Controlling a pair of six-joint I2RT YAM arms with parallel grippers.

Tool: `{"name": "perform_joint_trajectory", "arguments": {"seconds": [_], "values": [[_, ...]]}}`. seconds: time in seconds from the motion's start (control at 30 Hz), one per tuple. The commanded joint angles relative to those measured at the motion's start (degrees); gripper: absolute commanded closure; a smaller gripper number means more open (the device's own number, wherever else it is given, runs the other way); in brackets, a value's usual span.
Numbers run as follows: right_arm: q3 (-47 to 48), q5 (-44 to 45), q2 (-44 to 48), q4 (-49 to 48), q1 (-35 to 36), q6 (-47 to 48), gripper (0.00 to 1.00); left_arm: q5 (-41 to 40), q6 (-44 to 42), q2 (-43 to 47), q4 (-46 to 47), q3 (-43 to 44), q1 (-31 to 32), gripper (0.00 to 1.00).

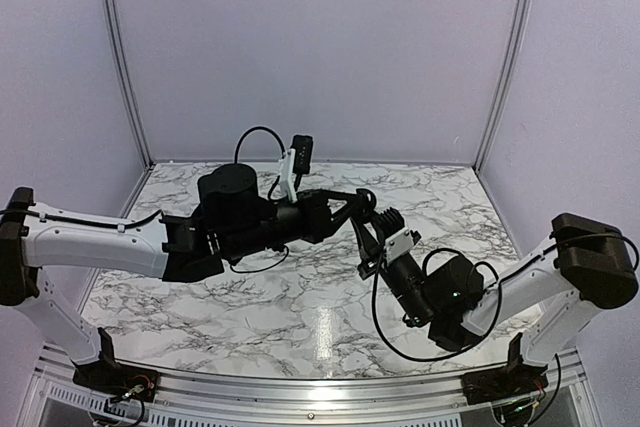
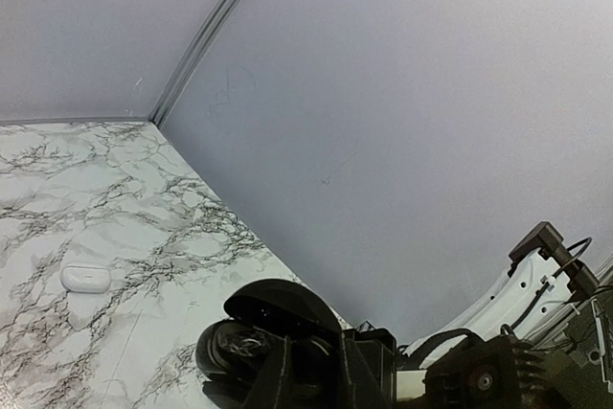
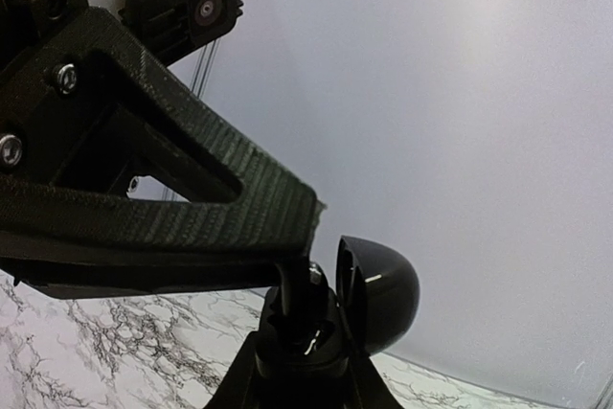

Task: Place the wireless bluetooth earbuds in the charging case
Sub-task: Insert the right earbud into the right side groove of the charging case.

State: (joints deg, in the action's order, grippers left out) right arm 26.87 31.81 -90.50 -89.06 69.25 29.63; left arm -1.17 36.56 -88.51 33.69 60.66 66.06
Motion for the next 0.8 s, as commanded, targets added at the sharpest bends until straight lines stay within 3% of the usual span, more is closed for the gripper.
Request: {"name": "perform_joint_trajectory", "arguments": {"seconds": [0.0,0.4,0.63,0.77], "values": [[1.6,-0.7,1.9,-10.3,0.6,0.9,1.00,-1.3,0.8,-0.3,1.9,-1.0,0.0,0.89],[1.3,-2.3,1.8,-11.8,0.8,1.5,1.00,-3.7,2.1,1.1,0.8,-2.6,-0.5,0.89],[1.4,-2.9,1.7,-12.2,0.9,1.7,1.00,-2.9,2.5,0.7,-0.6,-2.0,-0.5,0.74],[0.9,-2.8,1.9,-12.1,0.9,1.3,1.00,-4.0,2.6,1.0,-1.1,-2.2,-0.5,0.72]]}}
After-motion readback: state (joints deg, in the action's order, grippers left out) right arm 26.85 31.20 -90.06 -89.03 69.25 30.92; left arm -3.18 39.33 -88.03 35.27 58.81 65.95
